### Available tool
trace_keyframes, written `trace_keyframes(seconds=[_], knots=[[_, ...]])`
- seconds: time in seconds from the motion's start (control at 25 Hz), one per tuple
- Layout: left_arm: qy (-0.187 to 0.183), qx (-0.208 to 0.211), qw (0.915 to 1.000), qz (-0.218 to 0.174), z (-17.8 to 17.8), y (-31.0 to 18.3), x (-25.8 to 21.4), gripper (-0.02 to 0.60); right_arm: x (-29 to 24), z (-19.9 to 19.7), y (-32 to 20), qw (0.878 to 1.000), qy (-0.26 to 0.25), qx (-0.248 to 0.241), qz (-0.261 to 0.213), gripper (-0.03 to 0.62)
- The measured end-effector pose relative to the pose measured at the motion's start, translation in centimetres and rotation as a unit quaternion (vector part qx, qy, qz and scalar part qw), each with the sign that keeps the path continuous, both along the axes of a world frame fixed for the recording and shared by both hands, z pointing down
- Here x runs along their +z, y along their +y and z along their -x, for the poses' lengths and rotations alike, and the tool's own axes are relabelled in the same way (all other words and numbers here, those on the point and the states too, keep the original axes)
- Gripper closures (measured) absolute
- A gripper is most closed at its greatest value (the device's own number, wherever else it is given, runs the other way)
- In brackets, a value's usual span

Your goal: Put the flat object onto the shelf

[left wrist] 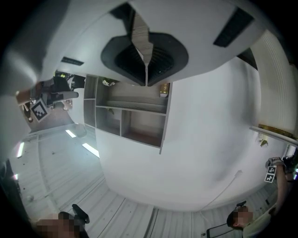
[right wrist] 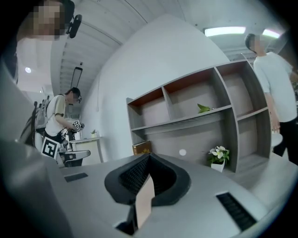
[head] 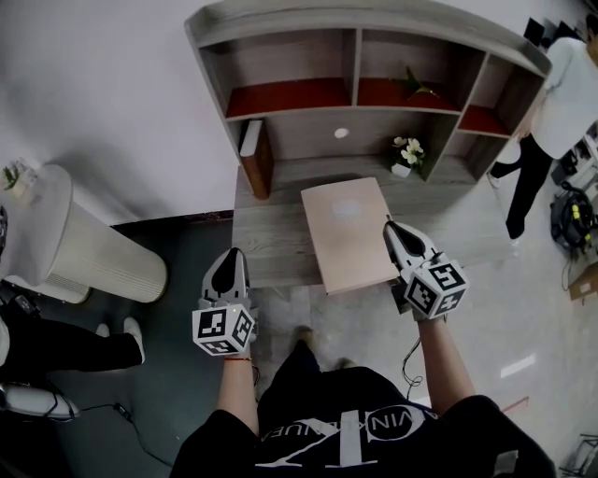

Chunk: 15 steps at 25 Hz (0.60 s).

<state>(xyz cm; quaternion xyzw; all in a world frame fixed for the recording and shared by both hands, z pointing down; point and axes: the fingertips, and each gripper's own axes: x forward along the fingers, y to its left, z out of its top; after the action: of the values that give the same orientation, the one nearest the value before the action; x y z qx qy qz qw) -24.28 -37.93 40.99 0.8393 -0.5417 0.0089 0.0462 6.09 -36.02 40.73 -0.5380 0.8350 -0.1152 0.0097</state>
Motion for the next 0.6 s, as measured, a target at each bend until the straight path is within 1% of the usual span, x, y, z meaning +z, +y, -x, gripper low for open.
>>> trace_keyframes(seconds=[0.2,0.6], knots=[[-0.005,0.0,0.9999,-0.011,0.2,0.0,-1.2,0.568,-1.1,-0.1,0.4,0.999,0.02,0.002,-0.026,0.585],[-0.007,-0.009,0.999,-0.043,1.0,0.1,-4.0,0.574,-2.9,0.3,0.9,0.997,0.043,0.002,-0.057,0.585]])
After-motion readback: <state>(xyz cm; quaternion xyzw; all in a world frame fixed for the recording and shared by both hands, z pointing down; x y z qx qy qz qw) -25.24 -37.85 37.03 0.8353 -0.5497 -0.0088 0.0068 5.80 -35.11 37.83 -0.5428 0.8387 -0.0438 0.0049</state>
